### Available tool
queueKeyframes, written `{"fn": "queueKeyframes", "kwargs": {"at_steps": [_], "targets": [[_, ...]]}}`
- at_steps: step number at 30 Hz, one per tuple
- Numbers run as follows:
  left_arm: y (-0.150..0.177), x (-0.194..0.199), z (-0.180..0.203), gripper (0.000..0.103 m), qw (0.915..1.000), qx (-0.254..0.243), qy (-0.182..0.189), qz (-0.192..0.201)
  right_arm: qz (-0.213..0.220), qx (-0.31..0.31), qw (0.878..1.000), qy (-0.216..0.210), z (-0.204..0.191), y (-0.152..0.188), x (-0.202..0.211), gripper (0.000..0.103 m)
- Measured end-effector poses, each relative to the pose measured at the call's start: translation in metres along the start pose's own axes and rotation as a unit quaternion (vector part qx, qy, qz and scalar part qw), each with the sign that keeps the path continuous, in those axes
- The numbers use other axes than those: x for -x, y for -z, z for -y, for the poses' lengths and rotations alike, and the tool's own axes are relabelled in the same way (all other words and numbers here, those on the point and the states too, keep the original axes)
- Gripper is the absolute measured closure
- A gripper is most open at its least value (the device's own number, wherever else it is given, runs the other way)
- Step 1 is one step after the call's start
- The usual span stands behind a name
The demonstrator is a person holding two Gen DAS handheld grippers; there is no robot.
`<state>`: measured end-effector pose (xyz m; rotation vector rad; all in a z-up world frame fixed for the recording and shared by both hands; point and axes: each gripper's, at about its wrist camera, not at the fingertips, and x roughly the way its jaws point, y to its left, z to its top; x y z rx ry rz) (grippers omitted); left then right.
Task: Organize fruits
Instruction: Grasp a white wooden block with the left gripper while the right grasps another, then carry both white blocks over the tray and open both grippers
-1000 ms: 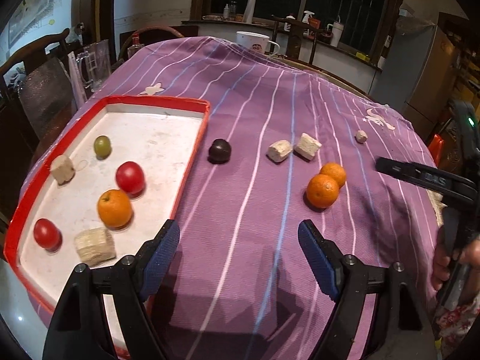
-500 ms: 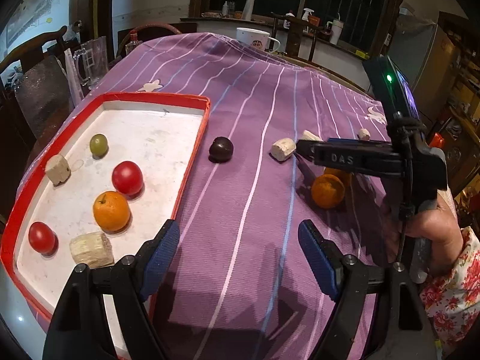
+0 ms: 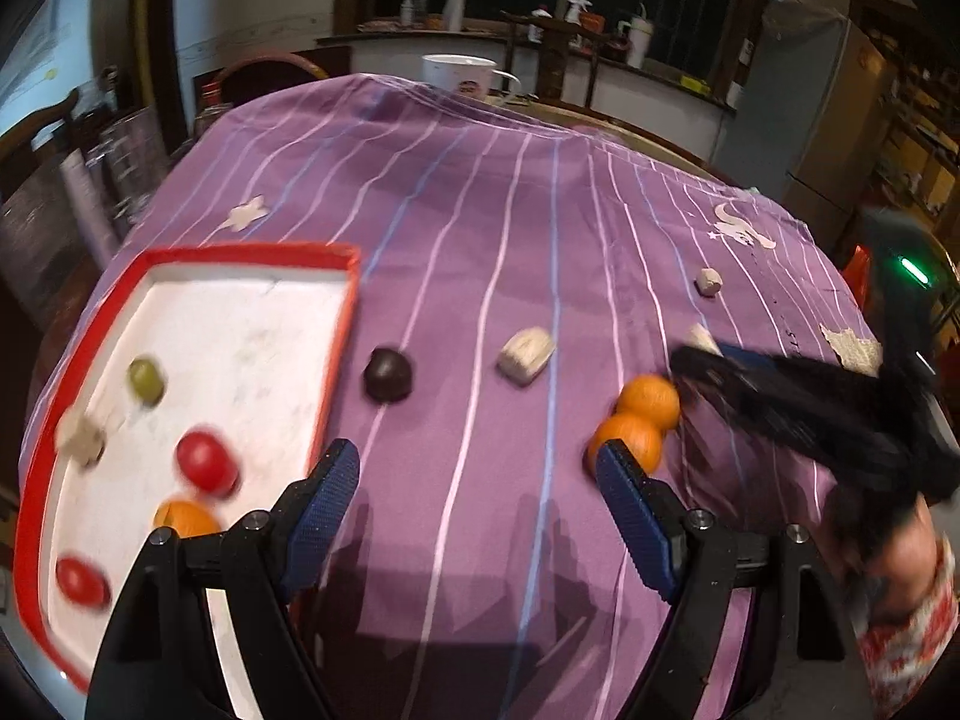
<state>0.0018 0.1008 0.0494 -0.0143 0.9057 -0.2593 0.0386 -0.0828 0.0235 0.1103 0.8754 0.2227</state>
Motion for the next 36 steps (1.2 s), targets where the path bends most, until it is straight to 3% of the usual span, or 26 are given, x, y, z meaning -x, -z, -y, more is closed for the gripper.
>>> {"fn": "queueKeyframes", "kwargs": {"at_steps": [7, 9, 14, 18, 22, 27, 36], "targets": [[-0.034, -0.055, 0.009, 0.025, 0.9991, -0.01, 0.023, -0.035, 0.006, -0.072, 0.997, -0.036, 0.033, 0.024, 0.016, 0.072], [-0.038, -0.064, 0.01, 0.038, 0.9993, -0.021, 0.001, -0.032, 0.004, -0.076, 0.996, -0.041, 0.034, 0.024, 0.013, 0.072], [-0.037, -0.077, 0.022, 0.047, 0.9965, -0.076, -0.009, -0.035, 0.0, -0.068, 0.996, -0.057, 0.026, 0.028, 0.007, 0.072], [-0.031, -0.083, 0.035, 0.073, 0.9931, -0.112, -0.008, -0.036, 0.0, -0.06, 0.996, -0.059, 0.022, 0.028, 0.006, 0.072], [-0.027, -0.078, 0.04, 0.075, 0.9925, -0.118, -0.01, -0.029, 0.009, -0.062, 0.997, -0.054, 0.021, 0.03, 0.009, 0.072], [-0.02, -0.054, 0.036, 0.075, 0.9954, -0.095, -0.002, -0.01, 0.02, -0.064, 0.997, -0.049, 0.021, 0.031, 0.013, 0.072], [0.023, 0.034, -0.024, 0.075, 0.998, 0.031, 0.03, 0.045, 0.024, -0.061, 0.997, -0.042, 0.013, 0.033, 0.016, 0.072]]}}
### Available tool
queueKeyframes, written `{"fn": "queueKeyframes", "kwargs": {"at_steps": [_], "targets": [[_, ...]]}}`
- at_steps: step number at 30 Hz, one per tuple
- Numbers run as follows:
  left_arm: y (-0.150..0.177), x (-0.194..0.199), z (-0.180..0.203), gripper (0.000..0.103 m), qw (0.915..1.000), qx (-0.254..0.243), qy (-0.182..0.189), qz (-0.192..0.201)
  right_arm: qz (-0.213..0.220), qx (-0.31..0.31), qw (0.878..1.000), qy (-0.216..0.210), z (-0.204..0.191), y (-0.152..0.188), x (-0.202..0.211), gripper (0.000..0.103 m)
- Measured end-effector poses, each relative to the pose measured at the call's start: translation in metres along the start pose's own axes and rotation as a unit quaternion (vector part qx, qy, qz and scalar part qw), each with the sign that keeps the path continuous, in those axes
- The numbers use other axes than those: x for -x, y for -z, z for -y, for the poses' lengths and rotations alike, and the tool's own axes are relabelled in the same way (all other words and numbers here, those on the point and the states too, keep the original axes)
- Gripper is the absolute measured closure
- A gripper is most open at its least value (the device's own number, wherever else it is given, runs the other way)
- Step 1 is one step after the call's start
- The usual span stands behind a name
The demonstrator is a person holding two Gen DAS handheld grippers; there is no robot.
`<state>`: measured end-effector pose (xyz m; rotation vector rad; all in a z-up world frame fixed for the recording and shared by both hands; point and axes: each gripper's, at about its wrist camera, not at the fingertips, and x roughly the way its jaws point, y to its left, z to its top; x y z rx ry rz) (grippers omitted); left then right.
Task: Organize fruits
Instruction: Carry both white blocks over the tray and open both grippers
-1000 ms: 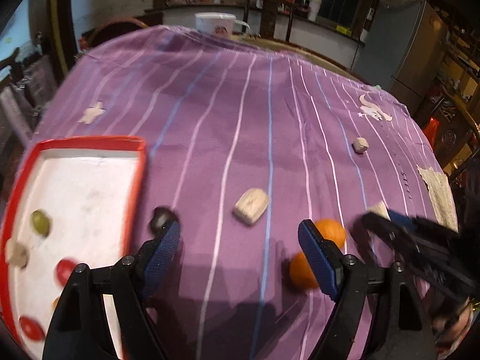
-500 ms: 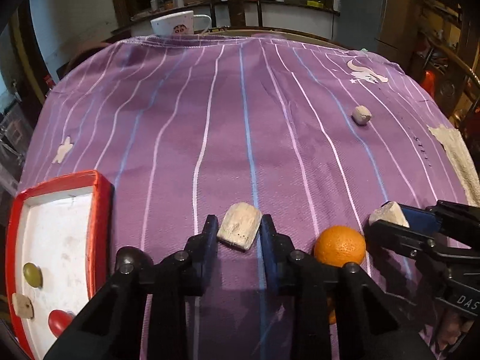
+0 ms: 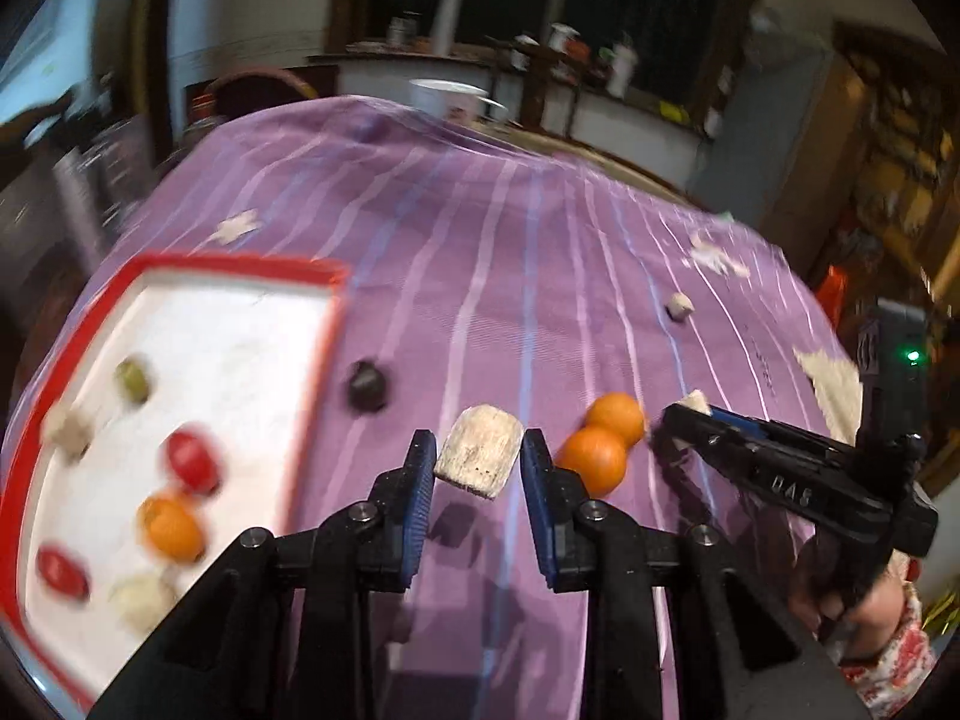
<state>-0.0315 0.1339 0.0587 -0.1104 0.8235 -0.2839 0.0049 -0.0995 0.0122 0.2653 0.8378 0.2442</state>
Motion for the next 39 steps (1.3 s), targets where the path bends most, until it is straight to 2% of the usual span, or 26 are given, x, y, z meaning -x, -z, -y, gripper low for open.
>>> {"fn": "queueKeyframes", "kwargs": {"at_steps": [5, 8, 12, 20, 25, 31, 39], "targets": [[0.013, 0.039, -0.061, 0.075, 0.9958, 0.064, -0.059, 0.025, 0.012, 0.028, 1.0, -0.004, -0.025, 0.006, 0.02, 0.072], [0.02, 0.057, -0.096, 0.075, 0.9886, 0.104, -0.098, 0.045, 0.014, 0.047, 0.999, -0.011, -0.046, 0.009, 0.028, 0.072], [0.033, 0.069, -0.127, 0.075, 0.9798, 0.125, -0.145, 0.058, 0.005, 0.065, 0.997, -0.027, -0.08, 0.01, 0.027, 0.072], [0.046, 0.074, -0.163, 0.075, 0.9771, 0.163, -0.123, 0.061, -0.028, 0.114, 0.991, -0.061, -0.16, 0.01, 0.003, 0.072], [0.042, 0.064, -0.169, 0.075, 0.9803, 0.153, -0.114, 0.052, -0.05, 0.152, 0.984, -0.074, -0.213, 0.012, -0.027, 0.072], [0.043, 0.054, -0.182, 0.075, 0.9785, 0.155, -0.127, 0.048, -0.064, 0.193, 0.977, -0.067, -0.249, 0.023, -0.058, 0.072], [0.042, 0.049, -0.189, 0.074, 0.9771, 0.167, -0.121, 0.052, -0.076, 0.221, 0.971, -0.055, -0.262, 0.035, -0.076, 0.072]]}}
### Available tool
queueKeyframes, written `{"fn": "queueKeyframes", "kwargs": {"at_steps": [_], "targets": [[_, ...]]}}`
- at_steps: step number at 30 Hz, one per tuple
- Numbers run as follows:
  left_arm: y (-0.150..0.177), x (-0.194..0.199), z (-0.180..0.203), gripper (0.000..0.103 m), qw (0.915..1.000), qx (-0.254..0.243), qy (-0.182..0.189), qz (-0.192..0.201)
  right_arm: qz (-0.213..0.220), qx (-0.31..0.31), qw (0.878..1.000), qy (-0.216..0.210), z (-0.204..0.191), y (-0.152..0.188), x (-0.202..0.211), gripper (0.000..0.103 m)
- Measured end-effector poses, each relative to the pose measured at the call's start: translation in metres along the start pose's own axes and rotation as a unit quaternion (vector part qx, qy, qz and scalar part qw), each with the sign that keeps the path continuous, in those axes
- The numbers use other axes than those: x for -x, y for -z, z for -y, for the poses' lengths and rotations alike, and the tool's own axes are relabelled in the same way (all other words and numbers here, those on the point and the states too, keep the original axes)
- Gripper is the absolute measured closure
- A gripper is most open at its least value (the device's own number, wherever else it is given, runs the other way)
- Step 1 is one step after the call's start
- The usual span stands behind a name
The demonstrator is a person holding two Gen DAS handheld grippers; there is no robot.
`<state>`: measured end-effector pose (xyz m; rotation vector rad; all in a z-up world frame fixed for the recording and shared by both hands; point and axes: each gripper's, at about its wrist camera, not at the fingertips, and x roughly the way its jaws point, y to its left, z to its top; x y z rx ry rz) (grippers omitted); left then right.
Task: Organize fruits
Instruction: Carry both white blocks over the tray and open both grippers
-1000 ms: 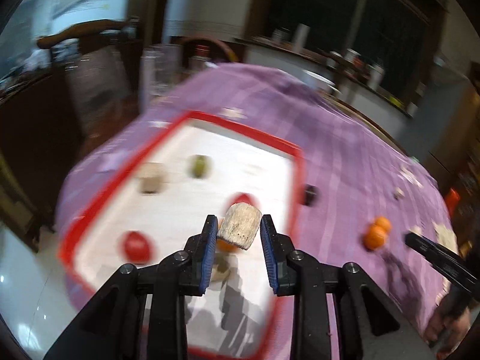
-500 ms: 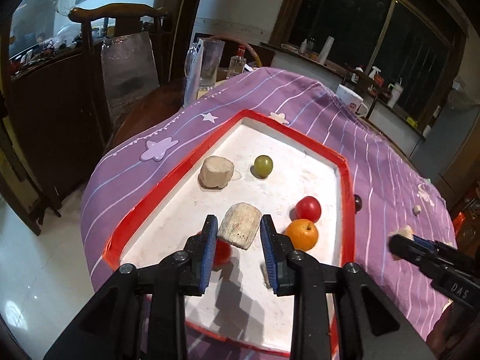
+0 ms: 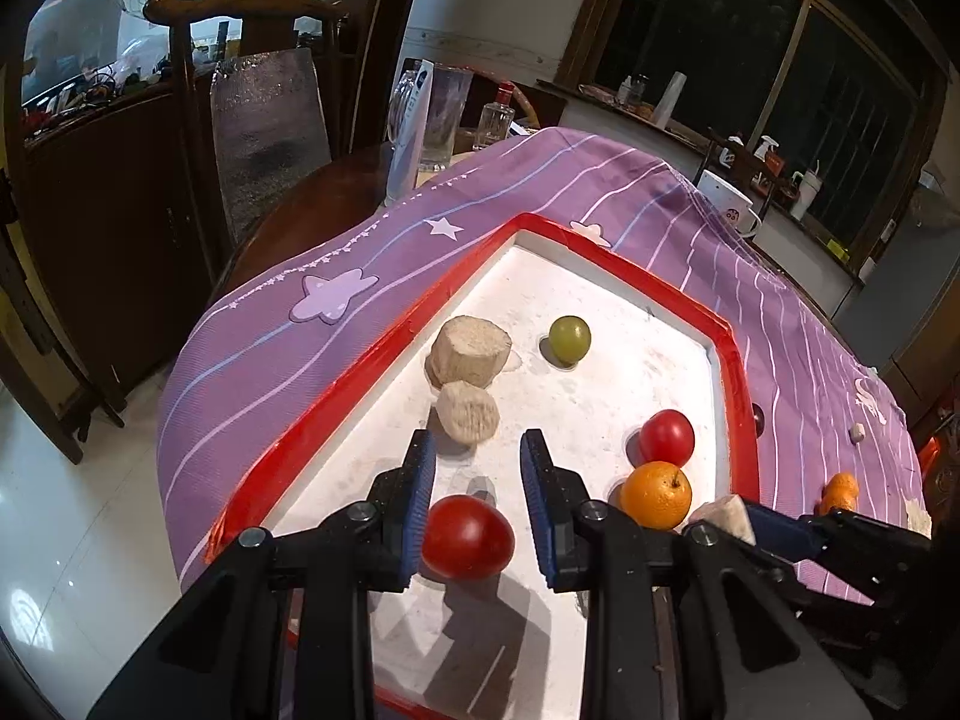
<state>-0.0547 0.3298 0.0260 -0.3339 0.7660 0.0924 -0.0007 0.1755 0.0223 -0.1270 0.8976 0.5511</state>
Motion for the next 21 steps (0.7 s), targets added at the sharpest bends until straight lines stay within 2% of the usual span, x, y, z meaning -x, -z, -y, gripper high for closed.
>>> {"fn": "queueKeyframes", "kwargs": {"at_steps": [1, 3, 7, 9, 15, 21], "targets": [[0.0, 0.0, 0.0, 0.073, 1.0, 0.0, 0.0, 0.0, -0.001, 0.001, 1.0, -0.001, -0.001, 0.0, -0.002, 0.072], [0.001, 0.0, 0.001, 0.063, 1.0, 0.005, 0.002, -0.001, -0.002, 0.003, 1.0, 0.0, -0.002, 0.002, -0.004, 0.072], [0.001, 0.002, 0.003, 0.055, 1.0, 0.006, 0.006, 0.0, 0.0, -0.008, 1.0, -0.007, -0.002, 0.003, -0.002, 0.071], [0.001, 0.005, 0.004, 0.044, 0.9999, 0.008, 0.006, 0.003, -0.002, -0.014, 1.0, -0.014, 0.001, 0.003, -0.001, 0.071], [0.0, 0.019, 0.007, 0.028, 0.9997, 0.02, 0.008, 0.012, 0.01, -0.024, 0.999, -0.024, 0.002, 0.008, 0.013, 0.071], [0.002, 0.036, 0.025, 0.023, 0.9991, -0.005, -0.023, 0.034, 0.032, -0.053, 0.998, -0.025, 0.016, 0.02, 0.04, 0.071]]}}
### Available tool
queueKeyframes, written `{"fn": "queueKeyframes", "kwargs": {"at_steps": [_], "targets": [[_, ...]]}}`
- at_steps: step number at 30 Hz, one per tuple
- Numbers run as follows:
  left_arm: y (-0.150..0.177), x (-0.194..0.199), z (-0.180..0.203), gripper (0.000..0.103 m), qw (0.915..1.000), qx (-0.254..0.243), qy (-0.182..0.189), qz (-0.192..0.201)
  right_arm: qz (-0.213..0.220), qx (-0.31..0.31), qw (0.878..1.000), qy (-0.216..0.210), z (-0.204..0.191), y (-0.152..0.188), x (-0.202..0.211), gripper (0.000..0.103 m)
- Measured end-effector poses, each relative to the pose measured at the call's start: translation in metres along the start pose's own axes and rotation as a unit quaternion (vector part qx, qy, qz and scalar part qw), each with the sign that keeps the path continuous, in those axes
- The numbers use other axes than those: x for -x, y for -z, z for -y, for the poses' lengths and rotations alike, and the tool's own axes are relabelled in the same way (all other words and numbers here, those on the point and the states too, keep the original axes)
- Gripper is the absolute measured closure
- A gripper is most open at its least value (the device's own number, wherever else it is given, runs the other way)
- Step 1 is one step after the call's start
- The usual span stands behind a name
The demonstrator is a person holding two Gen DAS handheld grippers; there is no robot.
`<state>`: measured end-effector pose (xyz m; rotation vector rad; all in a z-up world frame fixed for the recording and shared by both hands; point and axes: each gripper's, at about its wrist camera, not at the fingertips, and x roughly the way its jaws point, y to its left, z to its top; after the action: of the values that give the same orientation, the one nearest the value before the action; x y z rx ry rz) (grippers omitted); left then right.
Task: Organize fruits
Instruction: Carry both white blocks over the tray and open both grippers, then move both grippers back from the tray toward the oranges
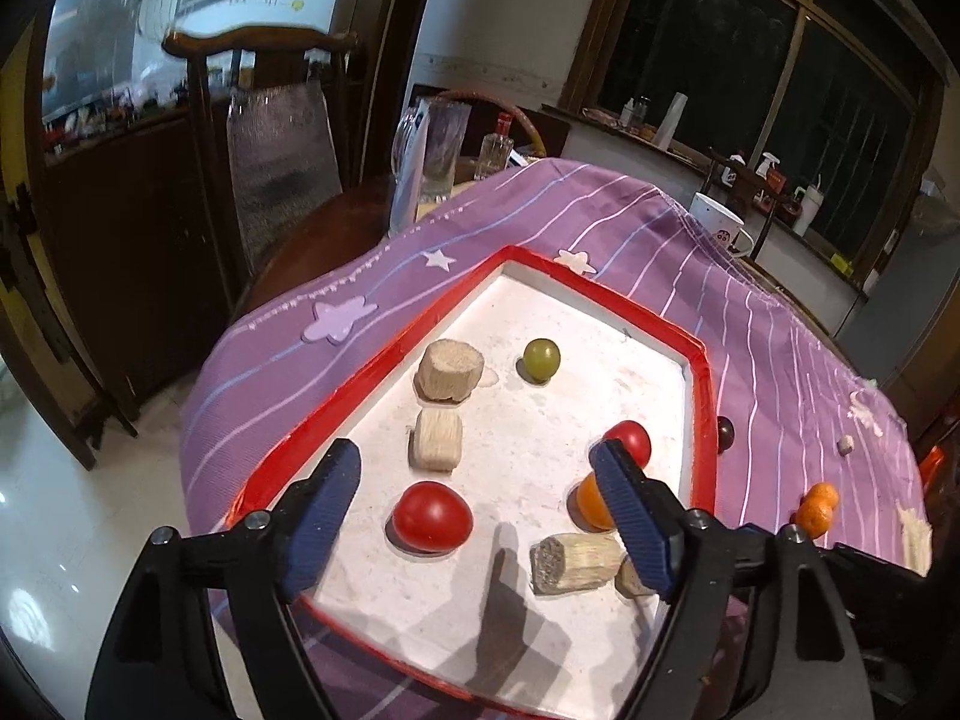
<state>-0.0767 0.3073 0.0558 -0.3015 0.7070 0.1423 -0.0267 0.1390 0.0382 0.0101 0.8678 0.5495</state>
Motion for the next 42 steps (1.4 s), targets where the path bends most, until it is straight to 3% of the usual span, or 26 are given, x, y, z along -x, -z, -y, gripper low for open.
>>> {"fn": "queueKeyframes", "kwargs": {"at_steps": [9, 24, 42], "targets": [[0.011, 0.028, 0.051, 0.018, 0.9963, -0.077, -0.017, 0.032, 0.022, -0.058, 0.998, 0.009, 0.034, 0.018, 0.037, 0.07], [0.027, 0.067, 0.108, 0.017, 0.9877, -0.145, -0.018, 0.057, 0.06, -0.108, 0.992, 0.009, 0.07, 0.046, 0.089, 0.066], [0.047, 0.068, 0.154, 0.017, 0.9781, -0.204, -0.017, 0.04, 0.076, -0.158, 0.984, 0.007, 0.111, 0.072, 0.115, 0.062]]}}
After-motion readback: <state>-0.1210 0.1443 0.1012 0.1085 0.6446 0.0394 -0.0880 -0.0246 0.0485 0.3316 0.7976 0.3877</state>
